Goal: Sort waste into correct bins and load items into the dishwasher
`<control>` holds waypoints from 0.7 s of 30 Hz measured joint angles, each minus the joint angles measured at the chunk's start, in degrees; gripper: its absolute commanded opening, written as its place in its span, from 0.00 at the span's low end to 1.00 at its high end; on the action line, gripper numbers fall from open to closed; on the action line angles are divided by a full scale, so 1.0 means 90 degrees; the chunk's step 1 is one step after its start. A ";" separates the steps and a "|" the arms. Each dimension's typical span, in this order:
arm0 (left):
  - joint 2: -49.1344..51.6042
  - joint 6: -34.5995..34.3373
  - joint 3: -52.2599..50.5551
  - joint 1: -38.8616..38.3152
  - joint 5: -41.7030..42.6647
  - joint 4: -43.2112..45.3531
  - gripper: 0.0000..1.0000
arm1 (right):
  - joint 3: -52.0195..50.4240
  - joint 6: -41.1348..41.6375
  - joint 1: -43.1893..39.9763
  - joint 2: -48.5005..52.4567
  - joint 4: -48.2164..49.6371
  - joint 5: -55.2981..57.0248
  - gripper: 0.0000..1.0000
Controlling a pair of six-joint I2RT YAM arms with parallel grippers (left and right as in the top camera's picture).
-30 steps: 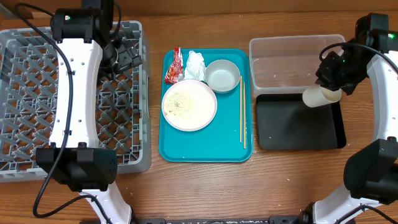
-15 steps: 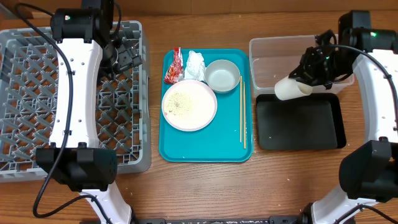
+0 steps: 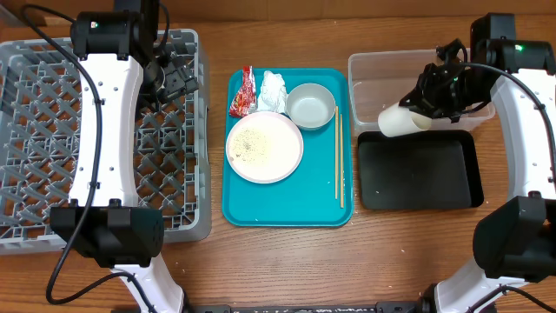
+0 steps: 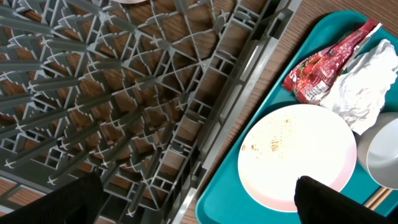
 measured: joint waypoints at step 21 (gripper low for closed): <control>0.0000 0.0002 0.0000 0.0000 0.0000 0.0000 1.00 | -0.0005 0.0233 -0.0848 0.0000 0.0741 -0.1945 0.04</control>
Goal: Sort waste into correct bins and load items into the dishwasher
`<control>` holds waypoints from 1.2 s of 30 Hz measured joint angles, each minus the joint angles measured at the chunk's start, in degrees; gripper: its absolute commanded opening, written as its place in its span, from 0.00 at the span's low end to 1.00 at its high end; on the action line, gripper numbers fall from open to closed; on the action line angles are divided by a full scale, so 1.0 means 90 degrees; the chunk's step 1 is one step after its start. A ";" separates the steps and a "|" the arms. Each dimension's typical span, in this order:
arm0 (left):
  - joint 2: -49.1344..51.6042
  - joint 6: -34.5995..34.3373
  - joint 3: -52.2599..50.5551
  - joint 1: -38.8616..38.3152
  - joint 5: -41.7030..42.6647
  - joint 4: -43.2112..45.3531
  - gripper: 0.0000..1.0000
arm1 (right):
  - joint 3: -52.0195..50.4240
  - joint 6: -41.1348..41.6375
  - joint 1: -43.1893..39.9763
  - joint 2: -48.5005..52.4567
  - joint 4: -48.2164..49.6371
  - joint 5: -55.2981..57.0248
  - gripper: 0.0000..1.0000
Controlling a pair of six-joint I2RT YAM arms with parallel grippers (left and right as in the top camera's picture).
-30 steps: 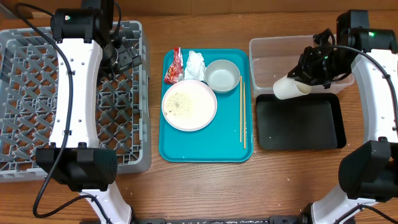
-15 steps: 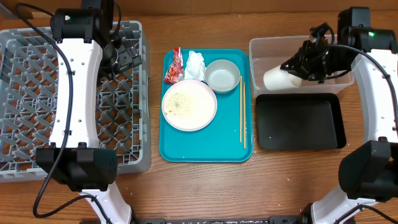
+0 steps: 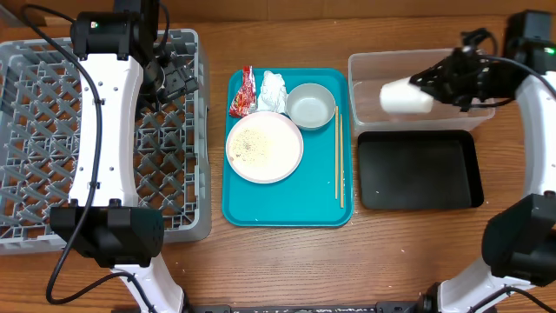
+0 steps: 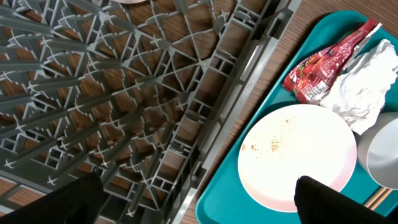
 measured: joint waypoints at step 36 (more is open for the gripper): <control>0.0000 0.0000 0.0000 0.0000 0.0000 0.0000 1.00 | 0.0000 0.1608 0.3558 0.0000 0.1032 0.2152 0.04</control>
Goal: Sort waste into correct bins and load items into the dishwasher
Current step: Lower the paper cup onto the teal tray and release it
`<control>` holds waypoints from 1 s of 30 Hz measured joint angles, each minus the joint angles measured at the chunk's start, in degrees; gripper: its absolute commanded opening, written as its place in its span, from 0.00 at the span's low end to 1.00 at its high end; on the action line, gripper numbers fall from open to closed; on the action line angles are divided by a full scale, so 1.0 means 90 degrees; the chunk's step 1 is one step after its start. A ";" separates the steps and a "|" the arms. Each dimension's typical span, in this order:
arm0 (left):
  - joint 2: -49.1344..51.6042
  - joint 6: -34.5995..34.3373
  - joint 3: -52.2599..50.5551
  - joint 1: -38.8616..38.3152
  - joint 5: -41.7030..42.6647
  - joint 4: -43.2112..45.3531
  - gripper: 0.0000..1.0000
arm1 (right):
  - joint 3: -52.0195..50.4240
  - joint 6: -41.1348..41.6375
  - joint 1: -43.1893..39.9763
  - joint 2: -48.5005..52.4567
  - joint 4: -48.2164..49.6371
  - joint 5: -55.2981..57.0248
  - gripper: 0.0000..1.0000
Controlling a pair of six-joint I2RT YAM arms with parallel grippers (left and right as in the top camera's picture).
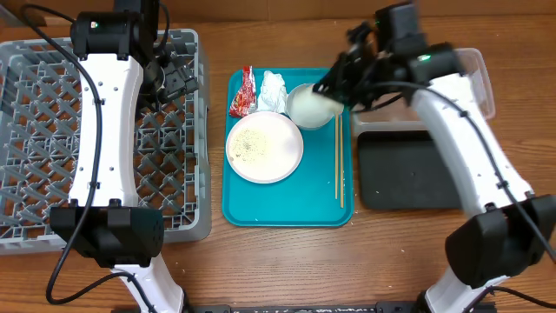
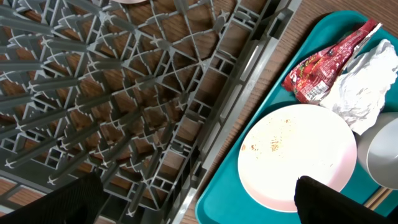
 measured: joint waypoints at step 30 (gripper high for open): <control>0.0000 -0.0002 -0.0002 0.0000 0.0134 0.0206 1.00 | -0.1817 0.1914 0.2866 0.0017 -0.0124 0.3565 0.04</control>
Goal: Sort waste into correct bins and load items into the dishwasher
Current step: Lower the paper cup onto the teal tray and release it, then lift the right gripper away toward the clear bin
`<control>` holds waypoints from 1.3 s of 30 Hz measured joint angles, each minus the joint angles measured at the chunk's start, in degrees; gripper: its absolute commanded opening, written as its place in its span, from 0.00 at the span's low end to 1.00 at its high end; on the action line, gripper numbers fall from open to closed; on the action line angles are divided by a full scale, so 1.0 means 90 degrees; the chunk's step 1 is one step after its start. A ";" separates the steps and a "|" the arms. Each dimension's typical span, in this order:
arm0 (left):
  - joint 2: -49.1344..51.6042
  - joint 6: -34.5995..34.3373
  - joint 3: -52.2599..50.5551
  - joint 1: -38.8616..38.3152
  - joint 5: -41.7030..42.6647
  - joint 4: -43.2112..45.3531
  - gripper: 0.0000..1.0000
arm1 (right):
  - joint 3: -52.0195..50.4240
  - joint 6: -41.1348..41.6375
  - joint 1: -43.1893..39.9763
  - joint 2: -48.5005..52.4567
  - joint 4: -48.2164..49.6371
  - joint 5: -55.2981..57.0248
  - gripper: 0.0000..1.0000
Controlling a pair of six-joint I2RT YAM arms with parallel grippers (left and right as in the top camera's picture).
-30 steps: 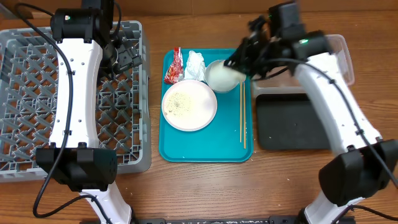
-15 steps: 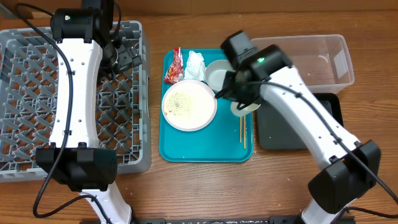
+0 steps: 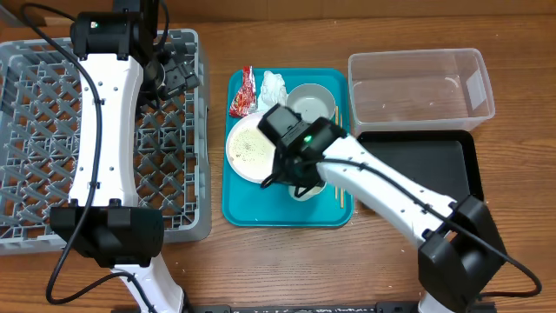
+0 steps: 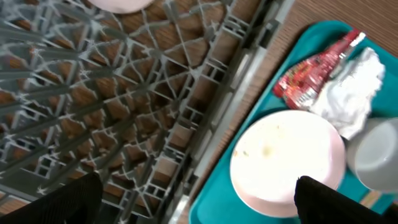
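On the teal tray (image 3: pixel 243 209) lie a crumb-flecked white plate (image 3: pixel 248 143), a grey bowl (image 3: pixel 310 103), wooden chopsticks (image 3: pixel 338 130), a red wrapper (image 3: pixel 241 94) and a crumpled tissue (image 3: pixel 273 87). My right gripper (image 3: pixel 300 178) hangs over the tray's front middle, shut on a white cup (image 3: pixel 307 189), and the arm covers part of the plate. My left gripper (image 3: pixel 174 74) (image 4: pixel 196 186) stands open above the right edge of the grey dish rack (image 3: pixel 52 139), holding nothing. The left wrist view shows the plate (image 4: pixel 286 162), wrapper (image 4: pixel 311 71) and tissue (image 4: pixel 348 93).
A clear plastic bin (image 3: pixel 417 83) stands at the back right, with a black tray (image 3: pixel 434 174) in front of it. A pale pink dish (image 4: pixel 121 5) sits in the rack at the top of the left wrist view.
My right gripper, with the white cup, has moved from above the bowl to the front middle of the tray. The left wrist view has shifted slightly and is blurred.
The right gripper held the white cup between the clear bin and the black tray, then over the clear bin. Later it held the cup above the bowl on the teal tray, and now near the tray's front. The left gripper stayed open over the rack's edge.
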 measured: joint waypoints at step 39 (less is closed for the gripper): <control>0.0007 0.0474 -0.0010 -0.0104 0.0772 -0.0328 0.94 | 0.2339 -0.0194 -0.1027 0.0022 -0.1877 -0.0204 0.84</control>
